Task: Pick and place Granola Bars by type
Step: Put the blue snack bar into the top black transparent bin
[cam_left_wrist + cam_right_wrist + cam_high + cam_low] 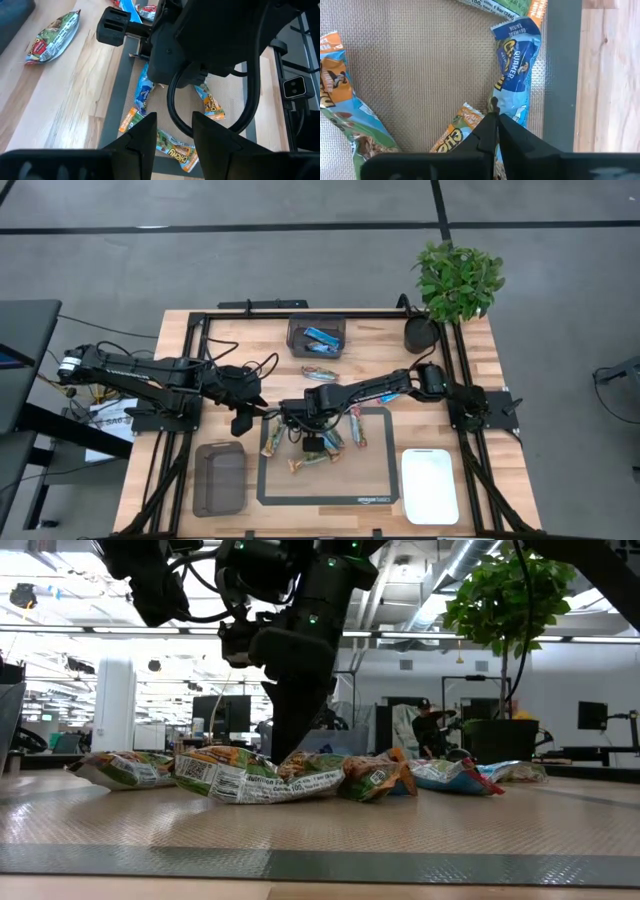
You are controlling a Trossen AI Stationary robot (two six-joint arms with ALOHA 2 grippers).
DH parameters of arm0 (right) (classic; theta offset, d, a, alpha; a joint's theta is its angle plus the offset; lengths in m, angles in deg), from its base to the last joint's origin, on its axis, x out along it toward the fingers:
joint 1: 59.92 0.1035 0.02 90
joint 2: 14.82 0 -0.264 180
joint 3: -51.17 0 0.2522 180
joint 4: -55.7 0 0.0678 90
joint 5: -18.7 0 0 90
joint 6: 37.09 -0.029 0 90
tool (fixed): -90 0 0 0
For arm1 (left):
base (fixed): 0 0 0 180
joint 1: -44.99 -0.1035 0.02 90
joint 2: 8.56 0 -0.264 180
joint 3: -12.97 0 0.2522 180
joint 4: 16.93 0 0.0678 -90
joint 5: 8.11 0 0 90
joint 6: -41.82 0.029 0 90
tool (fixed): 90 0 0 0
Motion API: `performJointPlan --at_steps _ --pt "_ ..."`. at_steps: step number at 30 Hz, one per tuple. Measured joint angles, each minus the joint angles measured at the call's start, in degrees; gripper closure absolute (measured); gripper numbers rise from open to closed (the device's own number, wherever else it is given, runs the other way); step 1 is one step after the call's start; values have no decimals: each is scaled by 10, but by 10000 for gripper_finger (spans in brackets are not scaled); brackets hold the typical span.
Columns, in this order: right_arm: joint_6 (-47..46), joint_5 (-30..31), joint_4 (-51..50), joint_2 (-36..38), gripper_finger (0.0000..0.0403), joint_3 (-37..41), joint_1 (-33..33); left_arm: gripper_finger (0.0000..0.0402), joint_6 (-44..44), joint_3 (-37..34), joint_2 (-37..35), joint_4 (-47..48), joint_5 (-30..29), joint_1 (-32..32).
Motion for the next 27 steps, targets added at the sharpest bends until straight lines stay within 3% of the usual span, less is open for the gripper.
performJointPlan --at_steps 4,16,27 --pt "0 -30 7 0 360 0 -1 286 0 0 0 0 -1 0" --pt "0 -21 11 0 219 0 -2 286 4 0 0 0 -2 0" --pt "-25 0 35 0 194 -17 -3 286 4 0 0 -2 -2 0"
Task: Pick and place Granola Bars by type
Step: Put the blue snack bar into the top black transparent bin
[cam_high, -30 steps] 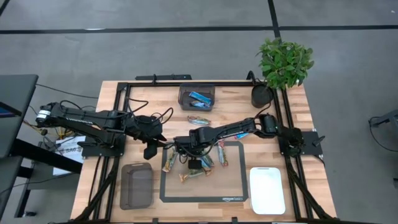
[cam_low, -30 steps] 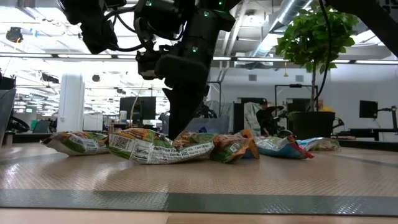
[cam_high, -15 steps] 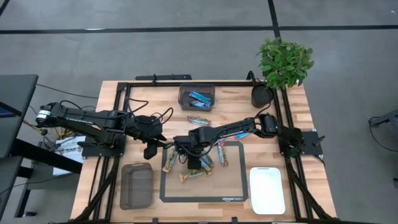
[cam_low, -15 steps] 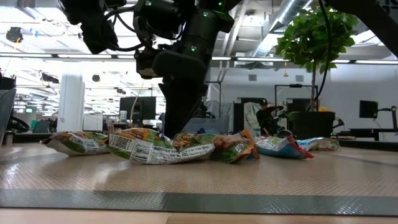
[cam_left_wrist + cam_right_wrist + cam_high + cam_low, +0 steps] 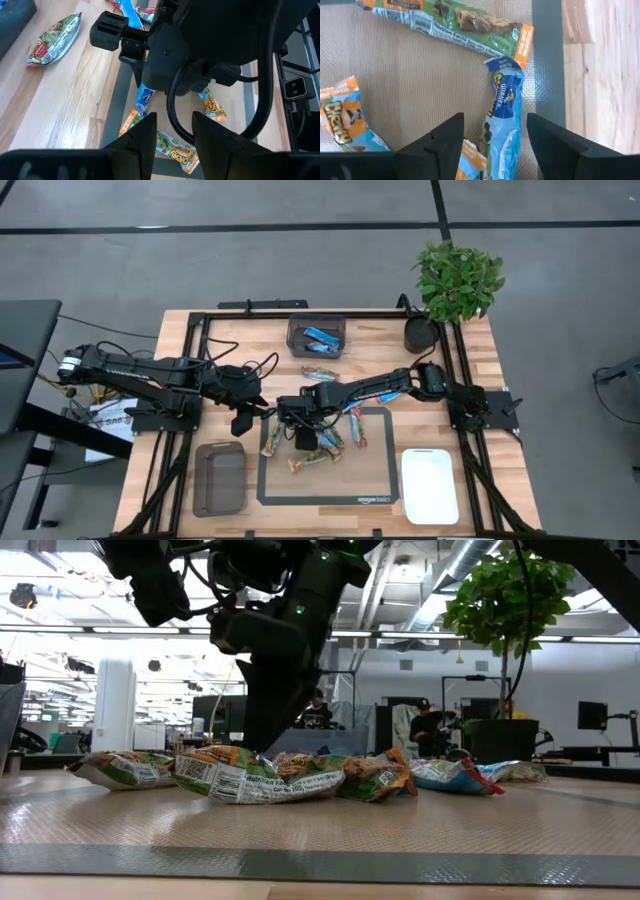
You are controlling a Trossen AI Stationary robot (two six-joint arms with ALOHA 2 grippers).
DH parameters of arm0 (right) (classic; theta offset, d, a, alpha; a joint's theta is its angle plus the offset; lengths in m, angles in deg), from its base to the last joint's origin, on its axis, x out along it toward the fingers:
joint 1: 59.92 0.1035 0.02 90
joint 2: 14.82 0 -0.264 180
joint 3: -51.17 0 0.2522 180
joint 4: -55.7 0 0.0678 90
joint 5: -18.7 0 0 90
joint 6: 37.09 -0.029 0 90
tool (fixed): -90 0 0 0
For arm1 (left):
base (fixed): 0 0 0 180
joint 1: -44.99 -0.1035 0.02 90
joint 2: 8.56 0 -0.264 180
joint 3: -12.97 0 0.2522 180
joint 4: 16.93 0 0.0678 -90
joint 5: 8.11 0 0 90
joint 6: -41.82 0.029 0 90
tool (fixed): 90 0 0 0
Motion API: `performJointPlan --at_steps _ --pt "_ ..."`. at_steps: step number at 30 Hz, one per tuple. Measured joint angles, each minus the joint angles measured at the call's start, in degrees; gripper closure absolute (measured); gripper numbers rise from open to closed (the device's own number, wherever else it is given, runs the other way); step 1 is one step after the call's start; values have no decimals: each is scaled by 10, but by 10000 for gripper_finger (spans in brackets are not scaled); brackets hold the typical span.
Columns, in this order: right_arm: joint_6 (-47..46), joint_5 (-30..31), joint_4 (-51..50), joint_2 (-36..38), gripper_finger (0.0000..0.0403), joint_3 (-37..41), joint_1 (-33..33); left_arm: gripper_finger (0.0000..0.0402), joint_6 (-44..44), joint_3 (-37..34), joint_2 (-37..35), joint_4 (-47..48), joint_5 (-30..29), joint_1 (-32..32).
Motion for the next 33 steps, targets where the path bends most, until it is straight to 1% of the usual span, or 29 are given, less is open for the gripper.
performJointPlan --at_steps 5,9,11,15,21,24,28,31,33 --pt "0 -12 -4 -23 195 -1 0 286 0 0 0 4 1 0" --pt "-1 -6 -2 -31 196 -1 0 286 0 0 0 3 2 0" --pt "0 6 -2 -31 203 -1 0 286 0 0 0 3 2 0" --pt "0 17 -3 -32 237 -1 -5 286 0 0 0 3 1 0" --pt "0 16 -9 -32 323 -1 -11 286 0 0 0 1 0 0" --pt "0 15 -11 -32 355 -1 -13 286 0 0 0 1 -1 0" --pt "0 -1 -27 -28 370 -5 -21 286 0 0 0 1 -1 0" --pt "0 0 -72 -28 364 -44 -29 286 -3 0 0 -1 -5 0" --pt "0 0 -78 -28 356 -69 -40 286 -5 0 0 -2 -16 0"
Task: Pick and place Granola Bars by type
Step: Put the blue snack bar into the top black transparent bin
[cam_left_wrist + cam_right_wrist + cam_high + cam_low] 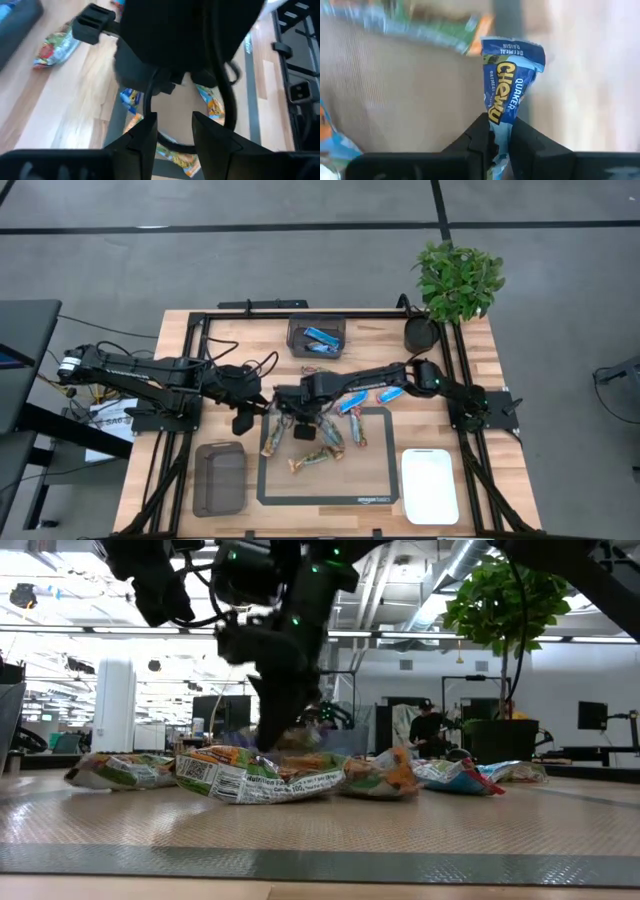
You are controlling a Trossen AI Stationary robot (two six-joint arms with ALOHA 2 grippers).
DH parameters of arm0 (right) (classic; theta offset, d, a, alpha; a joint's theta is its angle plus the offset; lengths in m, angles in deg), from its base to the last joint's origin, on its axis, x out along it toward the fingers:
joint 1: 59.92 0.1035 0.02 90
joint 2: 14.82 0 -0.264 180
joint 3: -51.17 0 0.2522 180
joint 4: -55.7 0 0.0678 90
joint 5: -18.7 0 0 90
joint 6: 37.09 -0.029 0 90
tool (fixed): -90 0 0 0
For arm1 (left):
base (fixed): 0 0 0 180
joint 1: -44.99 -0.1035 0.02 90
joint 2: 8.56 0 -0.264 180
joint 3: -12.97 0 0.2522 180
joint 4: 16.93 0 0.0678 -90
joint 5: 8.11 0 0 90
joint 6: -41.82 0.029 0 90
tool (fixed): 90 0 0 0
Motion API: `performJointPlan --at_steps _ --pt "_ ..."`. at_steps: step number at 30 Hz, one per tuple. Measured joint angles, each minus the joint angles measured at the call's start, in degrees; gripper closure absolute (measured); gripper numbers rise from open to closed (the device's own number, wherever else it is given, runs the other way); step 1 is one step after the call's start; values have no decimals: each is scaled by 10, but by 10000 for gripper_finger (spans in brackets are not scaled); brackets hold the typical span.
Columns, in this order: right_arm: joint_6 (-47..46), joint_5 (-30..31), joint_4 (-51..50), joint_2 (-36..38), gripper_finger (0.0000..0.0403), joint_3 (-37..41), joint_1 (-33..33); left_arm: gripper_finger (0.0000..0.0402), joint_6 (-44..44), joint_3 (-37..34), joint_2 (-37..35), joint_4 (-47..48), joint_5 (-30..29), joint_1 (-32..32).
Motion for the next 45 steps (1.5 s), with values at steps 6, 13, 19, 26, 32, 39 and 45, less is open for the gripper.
performJointPlan --at_steps 6,13,19,26,32,39,45 --pt "0 14 -34 0 355 -78 -40 286 -1 1 -1 -35 -45 -1" --pt "2 82 -98 0 359 -131 -102 286 -2 2 -6 -100 -194 -1" --pt "3 122 -114 2 359 -158 -164 286 -2 1 -25 -109 -253 -21" --pt "9 119 -153 4 356 -158 -235 286 -1 -1 -32 -94 -236 -53" --pt "38 98 -156 4 340 -158 -259 286 -1 -1 -31 -98 -237 -67" --pt "46 74 -153 3 281 -157 -267 286 -1 -1 -31 -98 -236 -72" --pt "97 12 -163 10 223 -154 -264 286 -1 -1 -32 -98 -229 -72"
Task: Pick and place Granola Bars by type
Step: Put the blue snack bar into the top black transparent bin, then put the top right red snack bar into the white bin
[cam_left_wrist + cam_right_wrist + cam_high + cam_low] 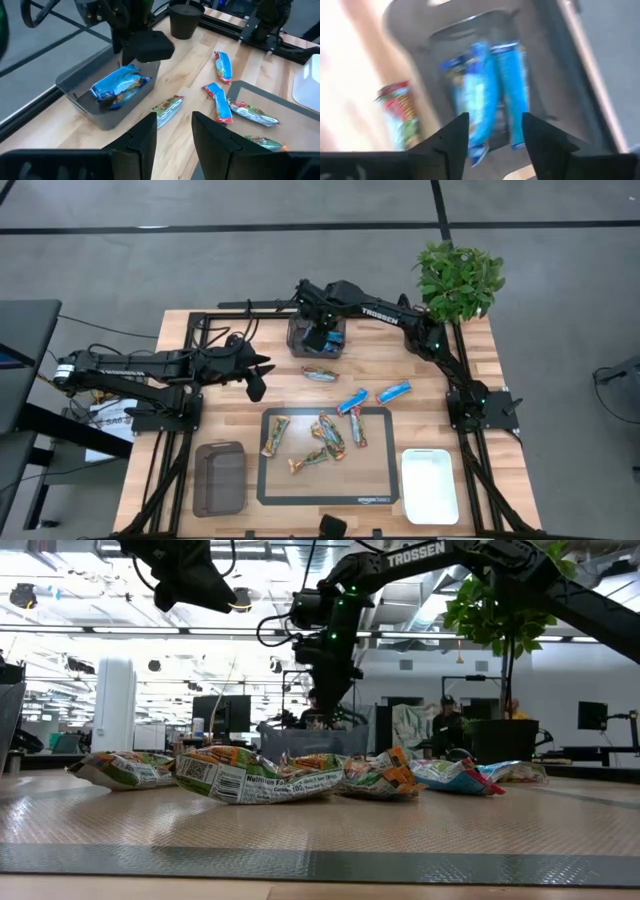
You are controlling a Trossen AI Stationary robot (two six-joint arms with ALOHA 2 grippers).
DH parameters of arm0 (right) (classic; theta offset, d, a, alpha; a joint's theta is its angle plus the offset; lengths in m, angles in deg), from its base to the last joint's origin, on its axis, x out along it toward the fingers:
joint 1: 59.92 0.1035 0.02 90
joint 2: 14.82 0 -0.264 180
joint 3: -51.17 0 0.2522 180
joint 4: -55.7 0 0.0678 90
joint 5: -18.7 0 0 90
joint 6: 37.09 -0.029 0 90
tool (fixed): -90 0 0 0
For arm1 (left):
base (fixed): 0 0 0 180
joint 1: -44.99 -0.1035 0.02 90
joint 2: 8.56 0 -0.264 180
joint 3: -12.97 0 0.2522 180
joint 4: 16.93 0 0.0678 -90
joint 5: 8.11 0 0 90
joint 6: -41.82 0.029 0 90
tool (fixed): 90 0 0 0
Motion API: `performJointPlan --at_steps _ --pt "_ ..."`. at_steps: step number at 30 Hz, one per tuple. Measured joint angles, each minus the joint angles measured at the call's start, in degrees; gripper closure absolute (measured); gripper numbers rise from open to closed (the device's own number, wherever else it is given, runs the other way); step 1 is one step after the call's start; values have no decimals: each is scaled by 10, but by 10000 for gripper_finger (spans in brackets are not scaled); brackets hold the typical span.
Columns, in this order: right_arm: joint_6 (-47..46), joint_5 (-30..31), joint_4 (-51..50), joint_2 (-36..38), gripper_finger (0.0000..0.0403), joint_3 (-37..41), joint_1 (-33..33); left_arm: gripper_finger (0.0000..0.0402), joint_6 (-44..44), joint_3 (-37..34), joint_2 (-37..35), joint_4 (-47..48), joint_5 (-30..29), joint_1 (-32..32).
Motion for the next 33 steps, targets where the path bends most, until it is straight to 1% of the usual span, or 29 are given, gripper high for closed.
performJointPlan --at_steps 3,6,8,13,16,18,20,23,26,30,33 --pt "29 -74 -21 24 211 0 5 286 -6 0 0 -1 19 0" --pt "44 -133 -55 56 210 -1 12 286 -19 0 0 -1 30 0" --pt "53 -152 -83 77 215 -1 20 286 -23 0 0 -1 34 0" --pt "54 -195 -116 140 228 1 45 286 -26 1 0 -3 35 0" --pt "54 -209 -113 193 234 35 68 286 -27 1 0 -8 38 0" --pt "55 -208 -98 238 238 82 84 286 -33 1 0 -9 38 0" --pt "50 -208 -68 291 240 146 99 286 -41 1 0 -11 38 0" --pt "28 -200 -10 377 244 268 118 286 -47 1 0 -11 38 0" --pt "-10 -167 35 464 248 396 133 286 -57 1 0 -12 40 0" --pt "-70 -115 58 566 248 543 144 286 -48 1 10 -50 72 0" --pt "-92 -98 63 620 245 630 153 286 -31 1 33 -97 102 1"
